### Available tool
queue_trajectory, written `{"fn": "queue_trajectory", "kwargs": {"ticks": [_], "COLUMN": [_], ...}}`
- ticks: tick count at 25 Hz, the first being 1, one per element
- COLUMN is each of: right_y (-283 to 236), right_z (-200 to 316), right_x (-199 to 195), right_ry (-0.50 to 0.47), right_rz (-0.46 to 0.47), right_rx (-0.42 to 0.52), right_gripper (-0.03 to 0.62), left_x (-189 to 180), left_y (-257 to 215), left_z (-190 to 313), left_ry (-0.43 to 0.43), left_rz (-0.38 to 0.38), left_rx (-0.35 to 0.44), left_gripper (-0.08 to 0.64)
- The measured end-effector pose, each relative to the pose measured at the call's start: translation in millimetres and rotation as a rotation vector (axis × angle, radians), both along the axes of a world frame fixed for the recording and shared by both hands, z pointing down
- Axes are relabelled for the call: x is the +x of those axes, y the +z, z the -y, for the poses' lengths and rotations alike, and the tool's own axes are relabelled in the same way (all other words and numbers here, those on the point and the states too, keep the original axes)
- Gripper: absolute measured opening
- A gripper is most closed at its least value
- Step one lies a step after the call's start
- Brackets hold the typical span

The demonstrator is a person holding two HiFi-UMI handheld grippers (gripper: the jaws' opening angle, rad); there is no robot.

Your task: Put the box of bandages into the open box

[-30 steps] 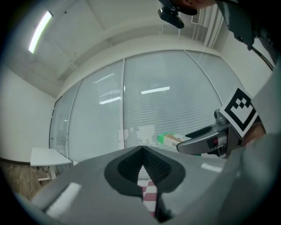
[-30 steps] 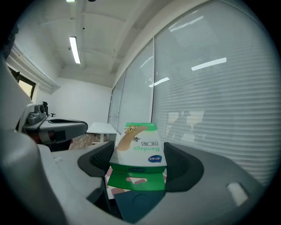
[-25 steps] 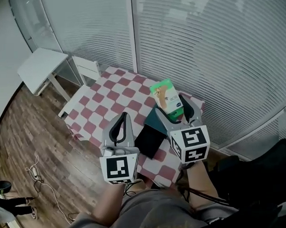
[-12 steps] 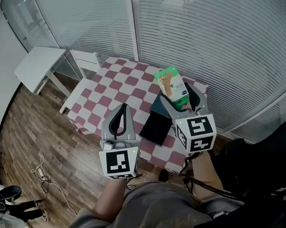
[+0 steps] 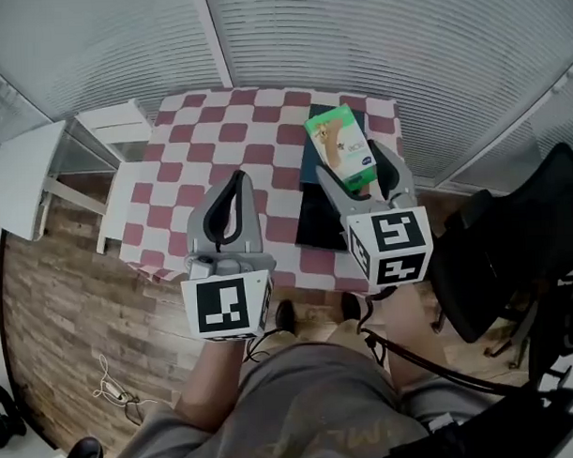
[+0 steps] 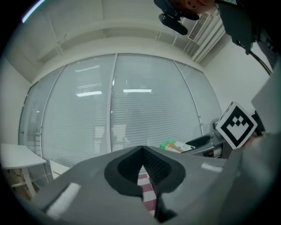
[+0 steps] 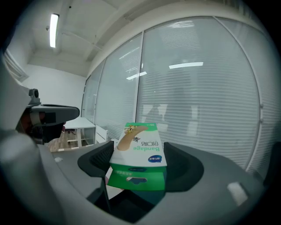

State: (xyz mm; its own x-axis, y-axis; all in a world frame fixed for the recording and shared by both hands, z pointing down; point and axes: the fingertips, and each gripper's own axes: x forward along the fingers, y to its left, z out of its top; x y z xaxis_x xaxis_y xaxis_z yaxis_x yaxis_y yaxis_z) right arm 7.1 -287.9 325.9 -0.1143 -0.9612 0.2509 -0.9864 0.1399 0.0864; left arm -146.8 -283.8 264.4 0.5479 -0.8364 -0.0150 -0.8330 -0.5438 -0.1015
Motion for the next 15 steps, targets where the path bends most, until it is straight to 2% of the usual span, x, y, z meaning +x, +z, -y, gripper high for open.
{"fn": "queue_trajectory", "kwargs": {"ticks": [3,8,15], "right_y": [30.0,88.3,165.7], "right_z": [-11.1,-31.6,-55.7], "right_x": [-6.5,-10.4,-18.6], "right_ry": [0.076,0.176,0.263], "right_rz": [0.023,0.065,0.109], "right_rx": [-0.055,-0.147,-0.253], "right_gripper": [0.382,0.382,0.382], "left_x": [-2.0,-1.3,-2.0], "left_y": [19.7,62.5,110.0], "left_z": [3.1,4.2,7.6], "left_ry": [0.092,0.183,0.233], "left_rz": [0.008,0.033,0.067], "left_rx": [-0.041,-0.137,-0.211], "left_gripper": [0.0,0.0,0.0]}}
